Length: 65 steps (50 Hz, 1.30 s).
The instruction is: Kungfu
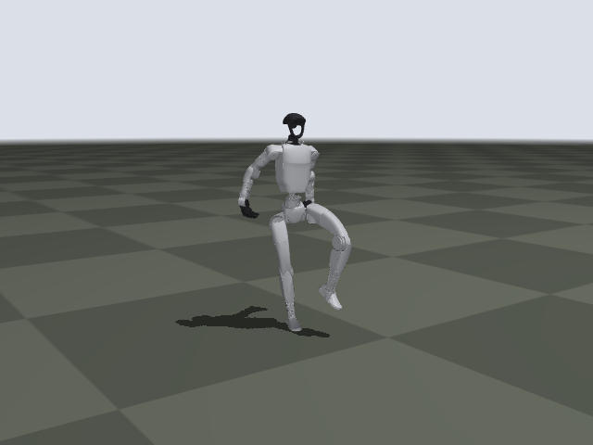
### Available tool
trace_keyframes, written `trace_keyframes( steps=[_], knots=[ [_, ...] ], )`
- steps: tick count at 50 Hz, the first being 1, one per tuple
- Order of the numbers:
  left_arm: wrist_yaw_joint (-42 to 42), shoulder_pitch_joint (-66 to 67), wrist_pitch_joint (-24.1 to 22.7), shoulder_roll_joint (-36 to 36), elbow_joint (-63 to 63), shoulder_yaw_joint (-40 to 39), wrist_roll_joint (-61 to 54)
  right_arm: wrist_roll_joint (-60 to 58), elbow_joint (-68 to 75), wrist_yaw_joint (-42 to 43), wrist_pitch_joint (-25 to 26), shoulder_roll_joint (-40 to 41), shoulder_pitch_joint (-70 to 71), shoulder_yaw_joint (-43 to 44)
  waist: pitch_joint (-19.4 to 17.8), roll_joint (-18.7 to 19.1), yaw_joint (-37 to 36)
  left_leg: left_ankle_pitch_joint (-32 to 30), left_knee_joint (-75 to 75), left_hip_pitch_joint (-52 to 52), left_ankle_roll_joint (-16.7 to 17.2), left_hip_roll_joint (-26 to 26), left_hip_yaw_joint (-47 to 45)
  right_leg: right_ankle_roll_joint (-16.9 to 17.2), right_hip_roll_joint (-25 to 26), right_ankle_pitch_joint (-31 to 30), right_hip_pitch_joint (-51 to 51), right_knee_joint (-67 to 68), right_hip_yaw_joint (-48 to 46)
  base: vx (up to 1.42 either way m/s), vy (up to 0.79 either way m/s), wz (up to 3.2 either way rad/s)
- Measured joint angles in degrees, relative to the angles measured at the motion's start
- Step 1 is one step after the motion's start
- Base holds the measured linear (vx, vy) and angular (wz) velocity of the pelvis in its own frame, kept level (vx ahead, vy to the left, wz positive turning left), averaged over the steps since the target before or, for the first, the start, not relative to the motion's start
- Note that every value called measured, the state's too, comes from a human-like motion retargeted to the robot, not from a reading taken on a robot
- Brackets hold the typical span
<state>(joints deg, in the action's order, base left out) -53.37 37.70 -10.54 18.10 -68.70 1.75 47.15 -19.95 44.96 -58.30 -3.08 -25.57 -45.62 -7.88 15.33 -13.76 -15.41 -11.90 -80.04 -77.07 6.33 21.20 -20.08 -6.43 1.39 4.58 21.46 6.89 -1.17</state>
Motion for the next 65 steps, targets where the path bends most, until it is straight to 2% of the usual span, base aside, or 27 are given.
trace_keyframes(
  steps=[2,4,8,10,12,15,18,20,23,25,28,30,32,35,40,46,48,51,53,54,55,57,58,60,62,63,65],
  knots=[
    [-4.0,-0.13,-3.37,1.27,6.19,2.6,-3.84,2.5,-6.74,-0.31,-2.25,-1.84,-0.24,-1.83,2.34,0.0,2.36,-1.5,-12.07,3.01,8.08,-6.42,1.1,0.19,-1.32,-0.07,1.67,-0.32,0.23,0.03,0.17,0.66],
    [-6.71,-0.64,-5.67,1.83,9.32,4.65,-5.44,4.13,-11.33,0.03,-3.94,-2.99,0.1,-2.25,5.54,0.82,6.38,-3.22,-22.46,6.71,8.67,-9.44,-4.18,1.0,-3.67,-0.25,4.27,-0.73,-1.22,-0.01,0.4,1.55],
    [-9.28,-1.22,-6.32,0.43,9.94,7.43,-5.8,5.23,-14.53,1.4,-4.83,-2.21,0.94,-1.45,10.83,1.24,14.06,-5.66,-37.08,15.4,8.67,-12.42,-11.73,2.69,-8.14,-0.34,7.9,-1.9,-4.08,0.07,0.1,1.64],
    [-16.84,-3.37,-4.3,0.18,8.7,6.88,-10.01,8.79,-16.29,1.53,-3.3,-2.97,1.85,-2.87,14.46,3.86,19.02,-7.76,-42.28,14.29,8.67,-11.07,-11.09,2.64,-7.91,0.79,11.42,-0.66,-7.48,0.02,-0.16,1.59],
    [-18.6,-5.04,-3.68,0.45,8.6,6.02,-9.66,9.07,-17.36,1.26,-3.62,-3.97,2.54,-3.0,14.46,3.86,20.6,-7.93,-42.18,15.98,8.67,-11.07,-12.42,3.66,-8.82,1.27,11.78,-0.66,-8.54,0.05,-0.11,0.91],
    [-20.01,-7.9,-4.02,2.39,8.0,4.23,-5.48,8.39,-18.1,0.26,-3.32,-6.21,1.6,-3.3,14.46,3.11,20.74,-6.55,-37.59,15.48,8.67,-14.09,-13.08,5.79,-9.8,1.97,11.39,-0.45,-8.99,0.13,-0.01,-0.06],
    [-15.26,-14.23,1.24,5.21,7.46,1.55,7.81,10.3,-15.81,-0.61,-2.21,-4.75,-0.46,-1.73,14.46,2.27,18.02,-3.05,-31.21,11.62,8.67,-19.72,-8.99,7.35,-9.37,2.6,10.39,-0.17,-8.06,0.25,-0.02,-0.74],
    [-6.76,-20.14,6.24,6.3,7.02,-1.78,17.32,10.3,-12.72,-0.04,-0.93,-2.92,-1.31,-0.36,14.33,1.71,16.1,-0.17,-27.8,9.34,8.67,-22.58,-4.9,7.45,-8.35,3.01,9.19,-0.33,-6.68,0.25,-0.1,-0.7],
    [5.65,-29.71,11.53,7.53,8.36,-7.19,20.79,7.85,-6.7,4.09,1.08,-0.79,-0.59,1.51,14.03,0.91,13.98,2.22,-23.69,7.42,8.67,-23.35,-1.37,6.88,-7.27,3.06,7.44,-0.53,-4.99,0.21,-0.11,-0.57],
    [10.61,-37.02,13.91,7.68,10.01,-10.69,16.14,6.01,-1.95,9.39,2.39,0.61,1.02,2.67,13.82,0.42,12.56,3.51,-21.33,6.43,8.67,-22.53,-0.06,6.74,-6.47,2.93,6.6,-0.48,-3.89,0.2,-0.09,-0.74],
    [16.17,-47.67,15.31,7.15,13.7,-11.42,-1.53,6.06,3.8,18.93,3.79,1.37,4.95,4.39,13.2,0.59,10.59,4.04,-16.24,4.9,8.67,-20.71,0.96,7.04,-5.28,2.33,5.45,-0.24,-1.58,0.19,-0.01,-1.06],
    [20.67,-53.7,14.64,6.53,17.19,-9.23,-16.35,7.97,4.85,23.54,3.92,1.32,7.29,5.97,12.58,1.18,9.39,4.52,-11.74,4.16,8.67,-18.96,1.94,6.94,-4.22,2.01,4.49,0.0,0.45,0.17,0.04,-1.4],
    [23.67,-58.64,11.96,5.37,21.31,-6.37,-29.28,11.74,3.69,26.62,3.77,1.42,9.43,7.53,12.06,2.39,8.39,3.65,-6.11,3.53,8.67,-17.72,3.69,6.66,-3.0,1.79,3.44,0.39,2.78,0.22,0.13,-1.59],
    [23.42,-64.27,9.1,2.91,27.93,-2.54,-44.08,20.62,0.44,30.54,2.72,2.01,12.87,8.72,11.53,4.5,8.08,1.19,4.17,3.02,8.62,-16.9,7.61,5.53,-1.42,1.72,2.05,1.25,6.9,0.25,0.16,-1.59],
    [15.18,-70.94,8.35,-4.65,37.41,2.72,-64.42,38.31,-5.15,35.54,-3.26,5.89,21.19,6.17,10.27,7.47,7.76,-4.71,23.27,4.7,8.49,-13.67,15.52,4.06,0.33,2.23,0.15,2.55,14.09,0.23,0.2,-1.68],
    [7.93,-74.13,8.65,-12.06,45.01,10.8,-77.53,51.19,-4.81,36.38,-13.15,14.61,35.95,-0.08,9.81,9.75,7.86,-17.28,45.18,10.17,8.67,-12.78,19.63,4.73,-3.96,4.5,4.3,5.73,23.05,0.28,0.6,-1.92],
    [5.48,-73.35,8.32,-12.73,46.6,12.38,-77.55,53.36,-2.72,35.04,-16.47,18.23,41.0,-3.53,8.25,10.63,6.83,-18.1,46.96,14.0,8.67,-13.05,22.04,5.17,-5.25,5.9,5.36,7.66,27.46,0.32,0.85,-3.14],
    [3.5,-70.93,6.96,-14.21,46.61,14.28,-74.95,55.26,0.9,32.27,-19.66,23.26,47.09,-8.74,4.41,12.83,5.04,-18.1,46.09,21.37,8.67,-12.59,19.95,7.48,-5.98,8.73,6.62,11.87,33.61,0.37,1.12,-3.39],
    [2.79,-69.07,6.03,-16.66,45.06,15.72,-73.12,56.37,4.1,30.06,-21.3,26.04,50.78,-12.17,3.39,12.57,5.42,-13.58,55.56,27.48,8.67,-15.28,22.74,8.53,-7.19,9.38,11.68,15.59,36.09,0.14,0.43,-2.54],
    [2.19,-67.89,5.4,-18.19,43.07,16.55,-72.15,57.17,6.55,28.37,-22.26,28.02,52.29,-13.77,3.76,12.61,6.51,-7.45,58.12,28.53,8.67,-12.84,22.13,8.56,-5.78,9.43,15.43,19.33,35.28,0.04,-0.18,-1.93],
    [1.46,-66.58,4.68,-19.73,40.55,17.41,-71.14,58.09,9.38,26.41,-23.3,30.35,53.64,-15.32,4.37,12.96,7.86,0.05,58.33,28.45,8.67,-8.09,19.81,8.44,-3.18,9.54,19.35,24.0,33.6,0.07,0.02,-2.24],
    [-1.56,-64.71,3.68,-21.38,34.69,17.42,-69.8,58.97,12.3,22.69,-24.34,33.11,55.25,-18.53,4.93,13.85,9.14,10.57,54.72,24.98,4.88,-3.71,16.58,12.34,-0.79,7.31,27.81,31.48,29.12,-0.13,0.42,-2.18],
    [-3.37,-64.64,3.43,-21.71,31.3,16.87,-68.99,59.2,13.57,20.71,-24.68,34.22,56.38,-19.62,4.74,16.55,11.1,14.76,49.59,20.18,4.56,-1.98,18.03,14.76,-0.55,5.78,31.9,34.73,22.57,-0.51,0.53,-1.61],
    [-5.07,-64.87,1.32,-23.13,24.2,14.73,-67.34,59.41,15.65,17.55,-25.34,35.91,58.71,-21.25,1.33,18.42,11.84,19.08,40.42,12.71,4.9,0.09,19.79,19.51,-0.58,2.45,38.31,39.51,11.78,-0.7,0.46,-1.82],
    [-2.47,-65.96,-0.77,-24.95,17.56,12.31,-66.25,60.31,17.81,15.47,-25.79,36.57,60.39,-22.08,-2.82,15.45,9.66,21.34,36.14,11.53,4.3,2.54,15.11,21.43,-1.17,1.11,42.71,43.62,5.14,-0.56,0.38,-2.03],
    [-0.89,-66.19,-1.43,-25.09,15.36,12.14,-66.78,61.0,18.79,14.75,-25.72,36.46,60.9,-22.17,-3.53,15.64,9.25,23.17,33.12,9.66,4.0,3.32,15.29,21.42,-2.54,1.68,44.46,45.02,0.3,-0.33,0.36,-1.27],
    [1.24,-65.2,-3.46,-27.52,12.78,11.57,-66.18,61.45,20.61,14.2,-25.16,35.57,60.64,-22.13,-2.33,14.23,8.69,26.56,27.56,5.8,3.1,3.86,13.94,14.69,-9.08,5.86,47.55,45.9,-9.69,-0.09,0.38,-0.61]
  ],
)
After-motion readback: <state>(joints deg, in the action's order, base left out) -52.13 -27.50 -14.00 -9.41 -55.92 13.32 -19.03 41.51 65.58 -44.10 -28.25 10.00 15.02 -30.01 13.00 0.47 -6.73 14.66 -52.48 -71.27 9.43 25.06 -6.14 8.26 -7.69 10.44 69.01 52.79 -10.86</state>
